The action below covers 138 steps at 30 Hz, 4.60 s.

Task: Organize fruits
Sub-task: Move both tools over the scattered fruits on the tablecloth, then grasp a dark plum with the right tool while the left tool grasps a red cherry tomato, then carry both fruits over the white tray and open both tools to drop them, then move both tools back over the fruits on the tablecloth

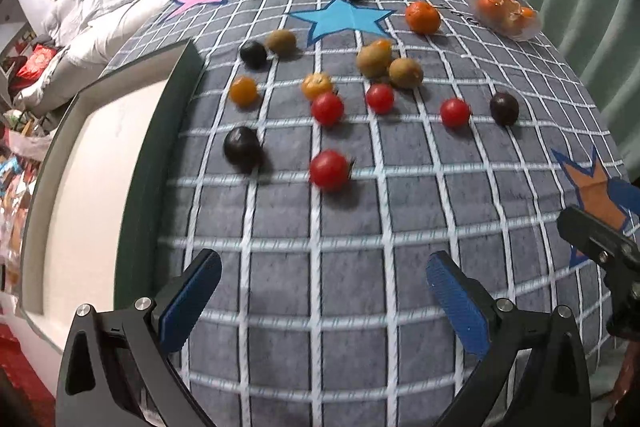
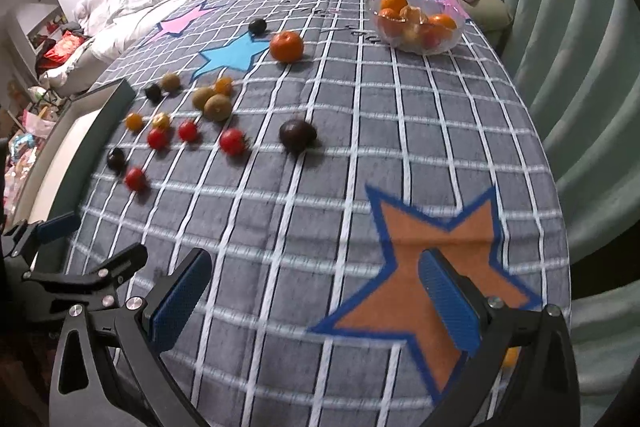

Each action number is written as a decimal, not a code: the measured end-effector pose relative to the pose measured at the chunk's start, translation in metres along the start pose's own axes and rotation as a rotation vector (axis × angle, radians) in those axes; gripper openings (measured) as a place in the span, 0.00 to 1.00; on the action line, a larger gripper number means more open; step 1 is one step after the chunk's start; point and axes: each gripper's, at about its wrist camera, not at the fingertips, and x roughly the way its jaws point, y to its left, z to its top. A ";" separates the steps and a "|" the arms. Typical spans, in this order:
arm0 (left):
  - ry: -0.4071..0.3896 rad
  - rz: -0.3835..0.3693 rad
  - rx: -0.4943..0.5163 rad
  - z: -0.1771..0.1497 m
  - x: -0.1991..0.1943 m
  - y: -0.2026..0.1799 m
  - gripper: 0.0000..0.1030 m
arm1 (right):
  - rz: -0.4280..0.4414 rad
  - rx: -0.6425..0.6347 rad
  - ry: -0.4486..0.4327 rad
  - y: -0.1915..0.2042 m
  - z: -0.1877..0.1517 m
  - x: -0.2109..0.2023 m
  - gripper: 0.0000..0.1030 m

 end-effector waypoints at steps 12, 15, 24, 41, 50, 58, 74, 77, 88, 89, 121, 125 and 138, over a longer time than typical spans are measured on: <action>-0.018 -0.014 -0.010 0.027 0.026 -0.009 1.00 | 0.002 -0.056 0.028 0.003 0.041 0.052 1.00; -0.003 -0.057 -0.056 0.029 0.031 -0.004 1.00 | 0.018 -0.086 0.020 0.007 0.047 0.059 0.99; 0.016 -0.058 -0.045 0.036 0.030 -0.007 0.94 | 0.047 -0.163 -0.030 0.023 0.057 0.061 0.48; -0.055 -0.159 -0.094 0.018 0.007 0.018 0.27 | 0.182 -0.051 -0.035 0.009 0.025 0.027 0.31; -0.112 -0.174 -0.092 0.007 -0.028 0.036 0.27 | 0.214 -0.046 -0.031 0.027 0.016 0.009 0.31; -0.152 -0.156 -0.126 0.000 -0.051 0.075 0.27 | 0.251 -0.105 -0.044 0.074 0.022 -0.010 0.31; -0.121 0.033 -0.278 -0.028 -0.037 0.186 0.27 | 0.376 -0.288 -0.008 0.226 0.031 -0.004 0.31; -0.104 0.052 -0.304 -0.033 -0.030 0.201 0.27 | 0.388 -0.311 0.008 0.247 0.031 0.002 0.31; -0.061 0.079 -0.321 -0.040 -0.010 0.222 0.27 | 0.356 -0.383 0.056 0.287 0.028 0.025 0.31; -0.062 0.080 -0.315 -0.041 -0.009 0.221 0.27 | 0.353 -0.385 0.059 0.288 0.027 0.025 0.31; -0.117 0.014 -0.176 -0.033 -0.047 0.152 0.87 | 0.221 -0.190 0.008 0.160 0.012 -0.009 1.00; -0.117 0.000 -0.117 -0.029 -0.050 0.125 0.87 | 0.196 -0.118 0.020 0.125 0.006 -0.006 1.00; -0.094 -0.014 0.001 -0.016 -0.042 0.057 0.87 | 0.148 -0.001 0.020 0.058 -0.002 -0.001 1.00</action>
